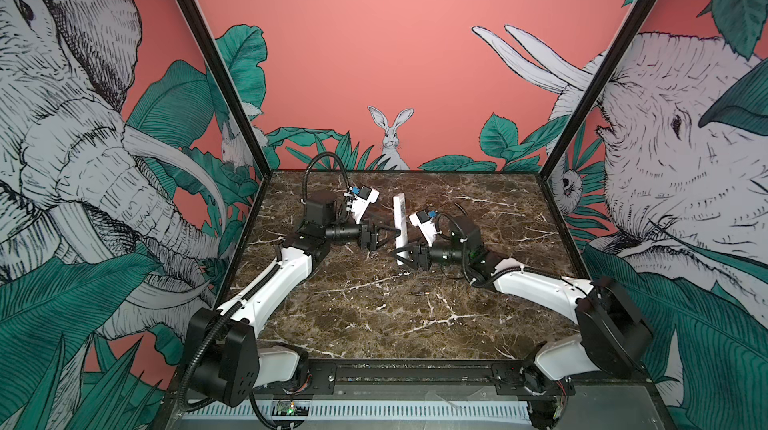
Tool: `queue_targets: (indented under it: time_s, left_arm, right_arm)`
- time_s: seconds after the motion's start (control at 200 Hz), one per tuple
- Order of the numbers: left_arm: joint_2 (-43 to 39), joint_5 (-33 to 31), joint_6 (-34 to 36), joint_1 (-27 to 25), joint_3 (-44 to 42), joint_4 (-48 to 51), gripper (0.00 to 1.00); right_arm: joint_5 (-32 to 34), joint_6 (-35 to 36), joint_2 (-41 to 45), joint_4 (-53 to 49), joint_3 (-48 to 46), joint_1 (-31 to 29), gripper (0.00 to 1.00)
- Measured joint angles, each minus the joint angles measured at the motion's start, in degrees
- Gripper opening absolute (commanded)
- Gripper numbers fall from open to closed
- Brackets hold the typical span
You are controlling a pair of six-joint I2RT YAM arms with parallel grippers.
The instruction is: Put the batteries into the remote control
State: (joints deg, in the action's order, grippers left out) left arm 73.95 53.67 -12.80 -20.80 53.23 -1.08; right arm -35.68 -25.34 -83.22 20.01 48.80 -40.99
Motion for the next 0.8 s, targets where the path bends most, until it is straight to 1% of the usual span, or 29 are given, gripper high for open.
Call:
queue_targets:
  time_s: [0.075, 0.185, 0.345, 0.44, 0.585, 0.66, 0.74, 0.8]
  left_arm:
    - [0.0, -3.7, 1.0, 0.0, 0.1, 2.6, 0.79]
    - [0.3, -6.3, 1.0, 0.0, 0.1, 3.9, 0.77]
    - [1.0, -7.0, 0.0, 0.0, 0.1, 3.2, 0.73]
    - [1.6, -7.0, -0.1, 0.0, 0.1, 3.2, 0.70]
    - [2.4, -7.3, -0.2, 0.0, 0.1, 3.7, 0.65]
    - [2.5, -7.3, -0.3, 0.0, 0.1, 3.8, 0.63]
    - [2.9, -7.1, -0.7, -0.1, 0.3, 3.8, 0.57]
    - [3.1, -7.0, -0.8, -0.1, 0.3, 3.9, 0.48]
  right_arm:
    - [4.6, 1.9, 0.7, -5.1, 1.7, -0.9, 0.26]
    - [10.7, 4.0, 0.7, -11.7, 3.8, -2.9, 0.26]
    - [19.4, 6.4, 0.2, -19.2, 6.3, -6.5, 0.25]
    - [23.2, 7.6, -0.6, -22.2, 7.9, -8.6, 0.24]
    - [27.9, 9.4, -1.4, -25.2, 9.5, -11.3, 0.23]
    - [31.5, 10.3, -1.4, -26.0, 9.8, -12.6, 0.23]
    - [35.5, 10.8, -1.4, -26.2, 9.7, -14.0, 0.23]
    - [38.3, 11.1, -1.4, -25.9, 9.5, -15.0, 0.23]
